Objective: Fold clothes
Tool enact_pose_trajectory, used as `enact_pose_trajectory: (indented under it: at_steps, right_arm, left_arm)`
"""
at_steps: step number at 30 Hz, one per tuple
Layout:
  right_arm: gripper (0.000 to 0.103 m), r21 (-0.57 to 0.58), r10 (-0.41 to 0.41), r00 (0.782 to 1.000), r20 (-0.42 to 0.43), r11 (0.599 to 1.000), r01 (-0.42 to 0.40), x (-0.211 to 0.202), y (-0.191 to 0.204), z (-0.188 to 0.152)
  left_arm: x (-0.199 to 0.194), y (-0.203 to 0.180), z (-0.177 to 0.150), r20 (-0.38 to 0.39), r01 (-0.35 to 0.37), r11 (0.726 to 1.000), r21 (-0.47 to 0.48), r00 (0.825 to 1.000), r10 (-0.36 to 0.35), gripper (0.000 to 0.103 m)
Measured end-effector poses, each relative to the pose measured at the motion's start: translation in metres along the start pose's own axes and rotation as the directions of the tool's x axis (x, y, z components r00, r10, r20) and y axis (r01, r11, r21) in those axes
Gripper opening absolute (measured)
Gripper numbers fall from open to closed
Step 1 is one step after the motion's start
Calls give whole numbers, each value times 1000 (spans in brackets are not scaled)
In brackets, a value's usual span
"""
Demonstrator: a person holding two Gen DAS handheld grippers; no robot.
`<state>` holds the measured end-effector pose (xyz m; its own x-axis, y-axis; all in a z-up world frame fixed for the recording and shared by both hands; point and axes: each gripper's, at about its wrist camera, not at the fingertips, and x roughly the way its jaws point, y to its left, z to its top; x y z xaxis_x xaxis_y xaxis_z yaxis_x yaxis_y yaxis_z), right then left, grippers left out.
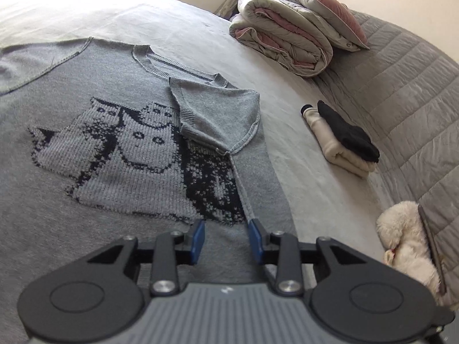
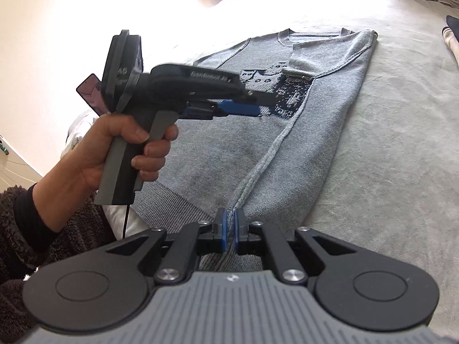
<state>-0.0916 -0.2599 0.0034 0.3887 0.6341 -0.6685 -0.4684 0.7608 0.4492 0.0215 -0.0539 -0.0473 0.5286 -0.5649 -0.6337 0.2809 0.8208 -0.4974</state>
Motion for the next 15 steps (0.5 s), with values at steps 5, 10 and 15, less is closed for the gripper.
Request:
enact_pose_trajectory:
  at_steps: [5,10,15]
  right_arm:
    - [5,28,24,1000,16,999,-25,-7,-8,1]
    - [5,53,28,999,33,998,-30,-12,-13,0]
    - [5,71,41,998,46,997,-44,-16,-18,-2]
  left_arm:
    - [-5,-7,-17,-10,13,979,203,1000,-11,12]
    - [17,-23,-28,-6,127,960,248,992,-130,12]
    - [32,-36,-38,-30,168,946,278,986,-167,12]
